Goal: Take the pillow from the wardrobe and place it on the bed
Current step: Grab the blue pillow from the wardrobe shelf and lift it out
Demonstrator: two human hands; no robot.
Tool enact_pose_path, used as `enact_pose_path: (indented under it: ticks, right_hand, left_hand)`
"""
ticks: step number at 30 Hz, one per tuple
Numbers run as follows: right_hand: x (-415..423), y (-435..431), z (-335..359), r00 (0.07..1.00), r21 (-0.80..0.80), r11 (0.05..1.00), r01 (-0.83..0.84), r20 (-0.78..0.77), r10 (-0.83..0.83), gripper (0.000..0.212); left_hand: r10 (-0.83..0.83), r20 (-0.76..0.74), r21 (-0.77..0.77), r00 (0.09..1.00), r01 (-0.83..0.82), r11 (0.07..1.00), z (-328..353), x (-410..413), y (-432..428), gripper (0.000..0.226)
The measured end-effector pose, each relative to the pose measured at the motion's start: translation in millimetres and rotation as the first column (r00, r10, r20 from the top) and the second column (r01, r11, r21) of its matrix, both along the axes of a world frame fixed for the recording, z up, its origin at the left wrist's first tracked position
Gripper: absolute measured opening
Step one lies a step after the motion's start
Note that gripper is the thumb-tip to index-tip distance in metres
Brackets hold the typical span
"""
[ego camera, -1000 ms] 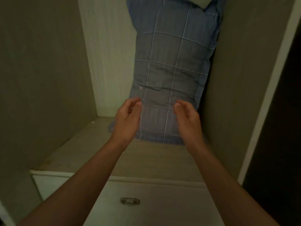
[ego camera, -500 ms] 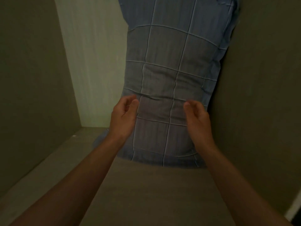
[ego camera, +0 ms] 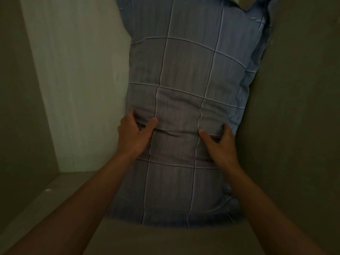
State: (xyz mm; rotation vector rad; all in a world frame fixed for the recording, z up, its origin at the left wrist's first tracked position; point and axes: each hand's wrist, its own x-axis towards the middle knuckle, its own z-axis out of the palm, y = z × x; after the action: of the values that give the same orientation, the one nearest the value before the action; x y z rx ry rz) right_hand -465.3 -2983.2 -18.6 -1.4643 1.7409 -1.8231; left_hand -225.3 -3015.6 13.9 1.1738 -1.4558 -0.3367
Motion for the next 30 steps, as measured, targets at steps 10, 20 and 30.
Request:
enact_pose_path:
  ticks: [10, 20, 30]
  right_hand:
    - [4.0, -34.4, -4.8, 0.996, -0.11, 0.99, 0.089, -0.02, -0.092, 0.055]
    - [13.2, -26.4, 6.3, 0.994, -0.294, 0.95, 0.11, 0.057, -0.098, 0.018]
    - [38.5, 24.1, 33.8, 0.993, -0.51, 0.856, 0.082, 0.115, -0.027, 0.022]
  left_hand:
    - [0.089, 0.019, -0.074, 0.996, -0.087, 0.993, -5.7, -14.8, -40.9, 0.046]
    - [0.09, -0.041, -0.277, 0.995, -0.098, 0.956, -1.6, -17.5, -40.7, 0.015]
    - [-0.109, -0.207, -0.416, 0.972, 0.013, 0.909, 17.5, -2.1, 10.6, 0.032]
